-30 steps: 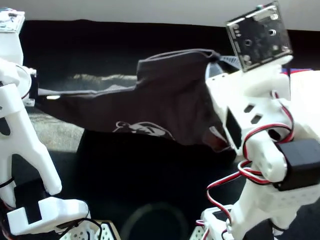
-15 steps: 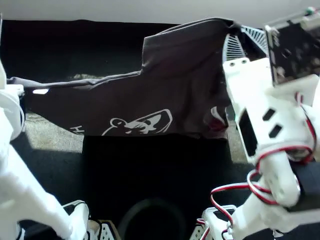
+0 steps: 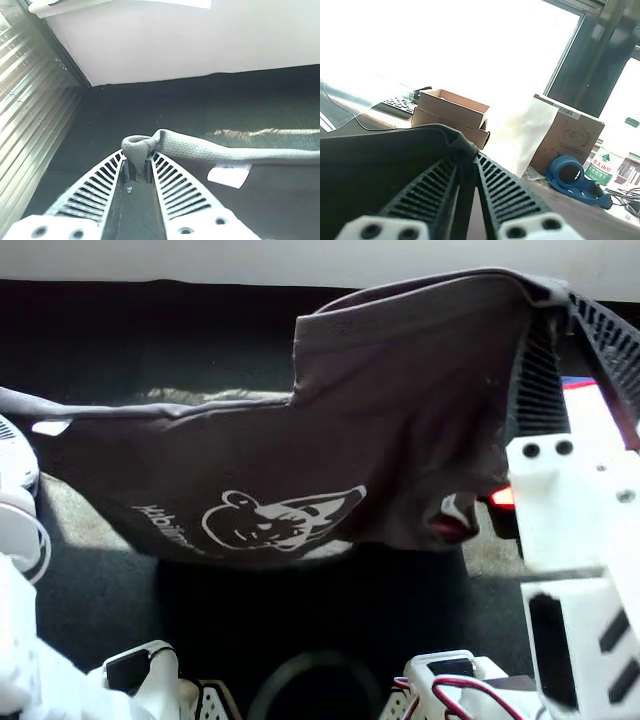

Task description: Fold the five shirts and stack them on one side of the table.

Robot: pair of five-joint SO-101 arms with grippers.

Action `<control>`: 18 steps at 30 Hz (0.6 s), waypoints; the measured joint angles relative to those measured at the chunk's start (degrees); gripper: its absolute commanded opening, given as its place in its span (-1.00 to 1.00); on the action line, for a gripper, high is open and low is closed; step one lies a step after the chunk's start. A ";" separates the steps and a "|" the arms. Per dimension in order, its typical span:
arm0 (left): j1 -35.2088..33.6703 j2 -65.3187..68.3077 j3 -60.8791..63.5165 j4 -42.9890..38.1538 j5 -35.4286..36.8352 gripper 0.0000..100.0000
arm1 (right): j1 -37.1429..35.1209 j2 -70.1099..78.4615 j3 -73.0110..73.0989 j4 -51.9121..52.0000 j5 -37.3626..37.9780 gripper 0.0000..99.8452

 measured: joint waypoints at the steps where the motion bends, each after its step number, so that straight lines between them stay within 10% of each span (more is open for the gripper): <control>1: 0.00 -0.88 0.00 0.00 0.00 -0.98 | 0.00 0.00 -0.62 0.00 0.18 -0.99; 18: 0.00 -3.43 -0.44 -0.35 0.00 -0.98 | 0.00 -0.09 -4.40 -11.69 0.35 -0.99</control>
